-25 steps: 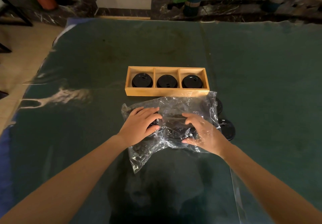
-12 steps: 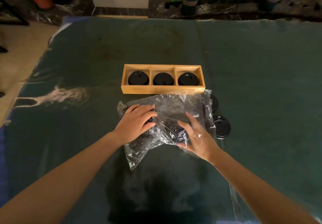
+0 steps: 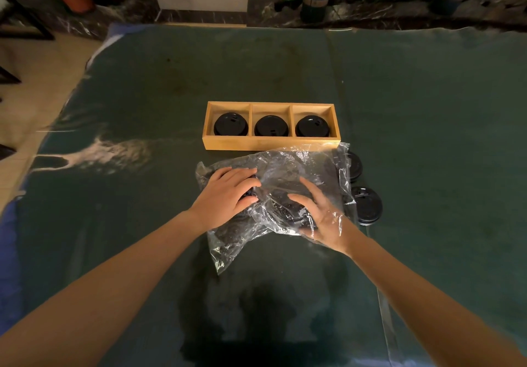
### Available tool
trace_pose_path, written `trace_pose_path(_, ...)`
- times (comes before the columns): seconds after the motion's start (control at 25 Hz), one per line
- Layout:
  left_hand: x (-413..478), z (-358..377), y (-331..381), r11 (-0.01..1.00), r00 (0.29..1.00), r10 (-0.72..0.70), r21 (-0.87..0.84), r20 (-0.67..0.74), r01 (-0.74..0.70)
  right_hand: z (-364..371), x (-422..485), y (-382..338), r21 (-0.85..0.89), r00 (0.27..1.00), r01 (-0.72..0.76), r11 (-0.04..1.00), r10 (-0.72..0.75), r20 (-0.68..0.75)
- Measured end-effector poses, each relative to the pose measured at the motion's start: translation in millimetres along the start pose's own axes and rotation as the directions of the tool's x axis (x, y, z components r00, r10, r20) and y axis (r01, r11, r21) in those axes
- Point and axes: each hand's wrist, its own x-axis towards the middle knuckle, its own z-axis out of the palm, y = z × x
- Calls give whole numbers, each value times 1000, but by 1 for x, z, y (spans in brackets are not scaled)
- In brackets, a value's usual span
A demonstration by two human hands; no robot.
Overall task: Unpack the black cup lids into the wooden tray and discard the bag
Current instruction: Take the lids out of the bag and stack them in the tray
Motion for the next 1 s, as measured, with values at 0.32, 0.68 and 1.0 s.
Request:
trace_pose_path(0.32,4,-1,0,1000,1000,-4,6,8,4,14,7,-9,59,995,-63,996,67,-68)
trace_pose_path(0.68,-1,-4,1,1000,1000,-7,-18,21,8,-21,-27,3,149,978,-151,977,170,-124)
trace_pose_path(1.0,21,-7,-5,998,992,-55,-35,111,59,-116,-29,14,32,865,-263,964,250,-435)
